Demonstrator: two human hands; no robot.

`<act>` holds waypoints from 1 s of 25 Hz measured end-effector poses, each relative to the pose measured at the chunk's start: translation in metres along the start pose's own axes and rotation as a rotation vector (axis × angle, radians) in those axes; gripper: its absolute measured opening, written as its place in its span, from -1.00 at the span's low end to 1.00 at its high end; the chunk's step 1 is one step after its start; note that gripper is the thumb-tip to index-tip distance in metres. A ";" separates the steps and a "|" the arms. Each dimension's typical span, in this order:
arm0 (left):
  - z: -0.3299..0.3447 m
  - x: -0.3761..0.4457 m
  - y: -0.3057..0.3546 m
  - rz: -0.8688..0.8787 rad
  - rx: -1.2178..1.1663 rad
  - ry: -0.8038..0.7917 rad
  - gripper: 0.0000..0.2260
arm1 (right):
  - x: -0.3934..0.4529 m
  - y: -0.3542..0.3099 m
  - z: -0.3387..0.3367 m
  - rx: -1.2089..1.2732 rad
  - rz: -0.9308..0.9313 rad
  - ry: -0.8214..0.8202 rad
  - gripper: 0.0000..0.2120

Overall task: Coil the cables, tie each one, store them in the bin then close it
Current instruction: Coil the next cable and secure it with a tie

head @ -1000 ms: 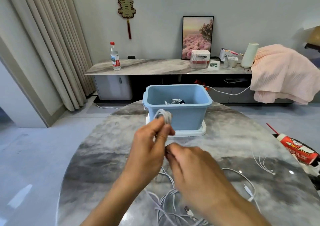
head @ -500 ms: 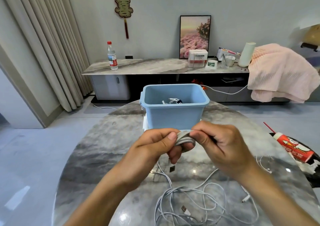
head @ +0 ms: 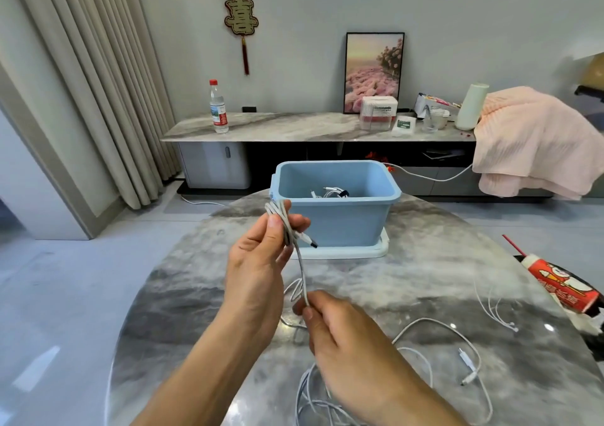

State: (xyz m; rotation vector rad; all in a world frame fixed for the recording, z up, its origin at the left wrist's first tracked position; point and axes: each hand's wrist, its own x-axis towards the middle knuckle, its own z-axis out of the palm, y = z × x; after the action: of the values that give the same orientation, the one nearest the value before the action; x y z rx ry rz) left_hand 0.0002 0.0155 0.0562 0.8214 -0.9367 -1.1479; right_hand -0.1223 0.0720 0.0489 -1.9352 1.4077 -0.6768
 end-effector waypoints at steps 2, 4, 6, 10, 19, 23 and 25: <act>0.001 -0.002 -0.007 0.158 0.375 -0.036 -0.79 | -0.003 -0.012 -0.012 -0.206 -0.089 0.047 -0.77; -0.001 -0.005 -0.011 0.273 0.634 -0.197 -0.76 | 0.000 -0.015 -0.037 -0.314 -0.213 0.118 -0.73; -0.002 -0.008 -0.009 0.205 0.582 -0.399 -0.70 | 0.008 -0.003 -0.067 -0.330 -0.332 0.210 -0.72; 0.000 -0.011 -0.001 0.032 0.415 -0.608 -0.62 | 0.021 0.029 -0.093 -0.225 -0.457 0.370 -0.60; -0.001 -0.001 0.027 -0.257 -0.579 -0.202 -0.65 | 0.034 0.074 -0.059 0.199 -0.160 0.004 -0.61; -0.013 0.009 0.025 -0.201 -0.481 -0.026 -0.73 | 0.021 0.056 -0.031 -0.196 -0.190 -0.125 -0.77; -0.013 0.010 0.021 -0.121 -0.326 -0.027 -0.79 | 0.010 0.038 -0.018 -0.267 -0.215 -0.173 -0.85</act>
State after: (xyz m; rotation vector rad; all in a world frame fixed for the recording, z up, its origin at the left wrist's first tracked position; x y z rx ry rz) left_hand 0.0214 0.0109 0.0715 0.6041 -0.7036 -1.3764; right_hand -0.1560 0.0504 0.0333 -2.3182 1.2443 -0.4196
